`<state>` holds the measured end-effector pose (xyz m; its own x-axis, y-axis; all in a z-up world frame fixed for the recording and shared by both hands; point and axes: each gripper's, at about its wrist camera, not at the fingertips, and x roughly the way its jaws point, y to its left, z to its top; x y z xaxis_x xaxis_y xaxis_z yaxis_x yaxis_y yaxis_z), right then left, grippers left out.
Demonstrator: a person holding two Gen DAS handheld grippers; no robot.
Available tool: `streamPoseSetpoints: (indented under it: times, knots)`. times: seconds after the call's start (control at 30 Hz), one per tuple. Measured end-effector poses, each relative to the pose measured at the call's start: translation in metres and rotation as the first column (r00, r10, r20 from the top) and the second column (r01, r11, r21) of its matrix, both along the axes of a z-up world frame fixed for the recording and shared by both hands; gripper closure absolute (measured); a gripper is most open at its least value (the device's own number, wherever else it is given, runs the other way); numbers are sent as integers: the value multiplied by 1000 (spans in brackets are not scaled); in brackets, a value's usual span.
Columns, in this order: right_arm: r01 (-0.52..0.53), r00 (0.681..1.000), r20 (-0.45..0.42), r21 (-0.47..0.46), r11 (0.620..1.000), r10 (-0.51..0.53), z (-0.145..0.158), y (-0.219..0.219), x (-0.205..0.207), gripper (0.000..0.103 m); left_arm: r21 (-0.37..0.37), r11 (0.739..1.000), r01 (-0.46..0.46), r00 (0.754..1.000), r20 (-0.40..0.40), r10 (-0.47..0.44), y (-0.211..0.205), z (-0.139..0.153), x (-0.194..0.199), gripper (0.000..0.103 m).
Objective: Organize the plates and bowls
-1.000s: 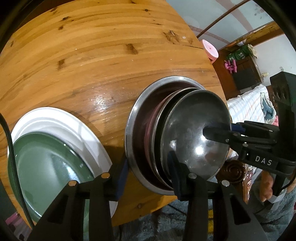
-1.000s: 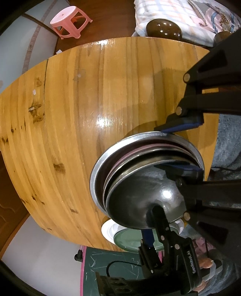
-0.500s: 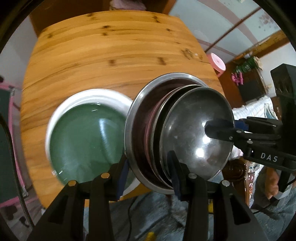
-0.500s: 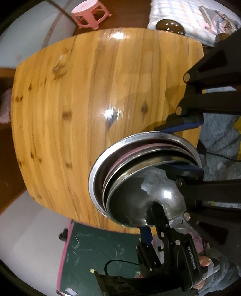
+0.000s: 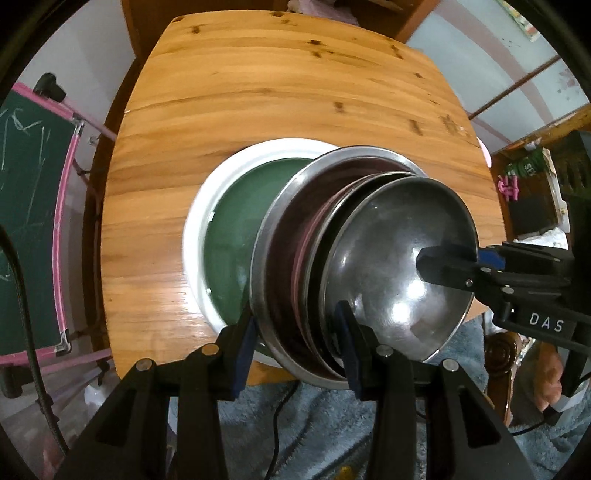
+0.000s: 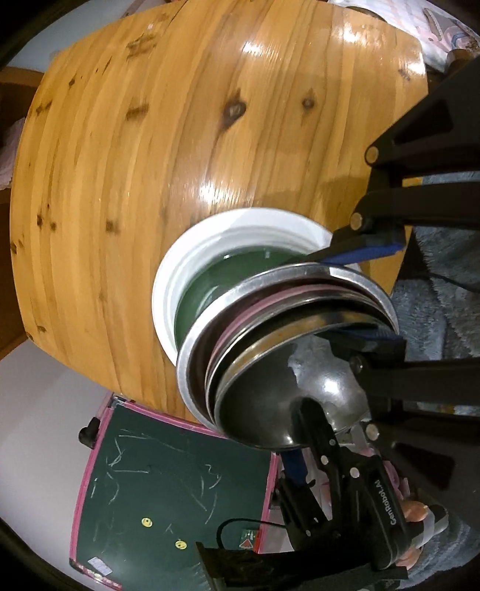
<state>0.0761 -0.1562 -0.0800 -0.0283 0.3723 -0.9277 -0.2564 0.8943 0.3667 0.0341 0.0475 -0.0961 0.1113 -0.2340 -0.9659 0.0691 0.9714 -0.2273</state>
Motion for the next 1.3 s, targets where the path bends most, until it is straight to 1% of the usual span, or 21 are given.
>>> streamPoseSetpoints:
  times: [0.1,0.17,0.4,0.73,0.83,0.9,1.07,1.13,1.2,1.3]
  knots:
    - [2,1000,-5,-8,1000,-2,-6,5,3,74,-6,1000,-8,1000,-5,8,8,-8,5,63]
    - [7,1000,-10,-12,1000,-7,-9,8,6,74,-14,1000,-12,1000,-13,12,6,-13,9,63]
    - [2,1000,-17,-54,999,-3,-16,16,12,74,-39,999,-6,999,-41,4,16,-29,20,63]
    - [-5,1000,-27,-89,996,2,-22,25,20,74,-37,999,21,998,-62,-23,14,-33,24,63]
    - [-21,999,-28,-102,995,18,-25,27,19,71,-41,999,27,998,-57,-30,12,-35,24,63]
    - [-26,1000,-13,-115,993,24,-25,28,18,71,-32,999,35,999,-40,-37,12,-31,24,63]
    - [-34,997,60,-125,992,42,-10,29,17,71,-27,999,32,999,-23,-32,13,-26,26,63]
    - [-40,996,79,-128,991,51,-6,31,16,71,-26,999,28,1000,-9,-28,15,-22,27,59]
    - [-43,994,89,-137,990,55,-5,31,16,71,-15,1000,20,1000,16,-20,17,-17,26,49]
    - [-45,991,116,-156,987,64,-3,31,14,71,15,1000,13,998,57,-13,19,-8,24,42]
